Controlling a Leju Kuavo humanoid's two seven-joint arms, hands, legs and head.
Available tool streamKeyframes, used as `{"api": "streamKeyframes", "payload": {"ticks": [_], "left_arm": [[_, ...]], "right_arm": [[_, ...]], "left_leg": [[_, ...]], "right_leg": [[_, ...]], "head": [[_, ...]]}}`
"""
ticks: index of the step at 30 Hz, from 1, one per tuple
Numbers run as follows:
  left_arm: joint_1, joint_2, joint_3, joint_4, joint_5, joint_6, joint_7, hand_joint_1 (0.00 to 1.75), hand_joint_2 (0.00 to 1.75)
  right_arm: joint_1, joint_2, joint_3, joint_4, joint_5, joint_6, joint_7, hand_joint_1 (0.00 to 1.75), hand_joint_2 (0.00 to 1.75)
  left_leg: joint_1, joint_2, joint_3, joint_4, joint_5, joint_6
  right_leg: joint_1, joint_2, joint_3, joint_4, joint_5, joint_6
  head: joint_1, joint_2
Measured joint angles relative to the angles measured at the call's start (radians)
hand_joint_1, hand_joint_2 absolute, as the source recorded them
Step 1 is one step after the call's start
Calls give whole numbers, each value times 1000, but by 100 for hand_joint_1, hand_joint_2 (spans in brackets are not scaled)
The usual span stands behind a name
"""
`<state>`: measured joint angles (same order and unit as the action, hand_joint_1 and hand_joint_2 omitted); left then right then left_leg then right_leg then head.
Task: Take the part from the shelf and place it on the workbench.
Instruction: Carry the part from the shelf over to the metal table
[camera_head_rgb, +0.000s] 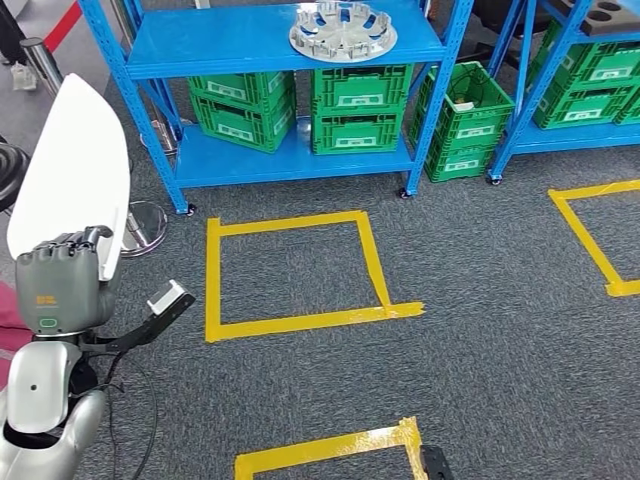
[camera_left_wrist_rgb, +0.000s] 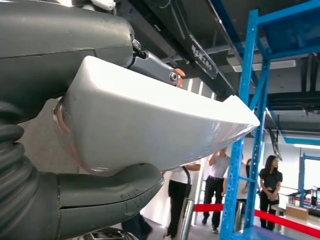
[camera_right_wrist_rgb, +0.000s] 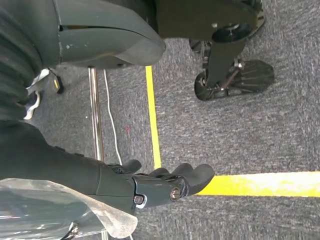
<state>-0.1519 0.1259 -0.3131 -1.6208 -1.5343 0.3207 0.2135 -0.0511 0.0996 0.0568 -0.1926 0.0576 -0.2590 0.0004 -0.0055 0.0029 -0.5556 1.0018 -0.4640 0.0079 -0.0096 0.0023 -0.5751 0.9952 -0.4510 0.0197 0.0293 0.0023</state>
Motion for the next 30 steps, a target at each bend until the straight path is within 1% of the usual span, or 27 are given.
{"api": "streamKeyframes", "payload": {"ticks": [5,20,30], "left_arm": [[0,0,0,1,0,6,-8,175,175],[0,2,0,1,0,21,-4,175,175],[2,18,0,1,0,21,30,175,175]], "right_arm": [[0,0,0,0,13,1,0,0,175],[0,0,-1,0,34,-1,-11,0,175],[0,0,-1,0,72,-32,-10,0,175]], "left_leg": [[-1,0,-1,1,1,3],[2,0,-1,1,3,3],[1,0,-2,1,3,4]], "right_leg": [[-1,0,-1,0,2,4],[1,0,-2,1,2,4],[1,0,-2,1,2,4]], "head": [[0,0],[-1,0],[-1,0]]}}
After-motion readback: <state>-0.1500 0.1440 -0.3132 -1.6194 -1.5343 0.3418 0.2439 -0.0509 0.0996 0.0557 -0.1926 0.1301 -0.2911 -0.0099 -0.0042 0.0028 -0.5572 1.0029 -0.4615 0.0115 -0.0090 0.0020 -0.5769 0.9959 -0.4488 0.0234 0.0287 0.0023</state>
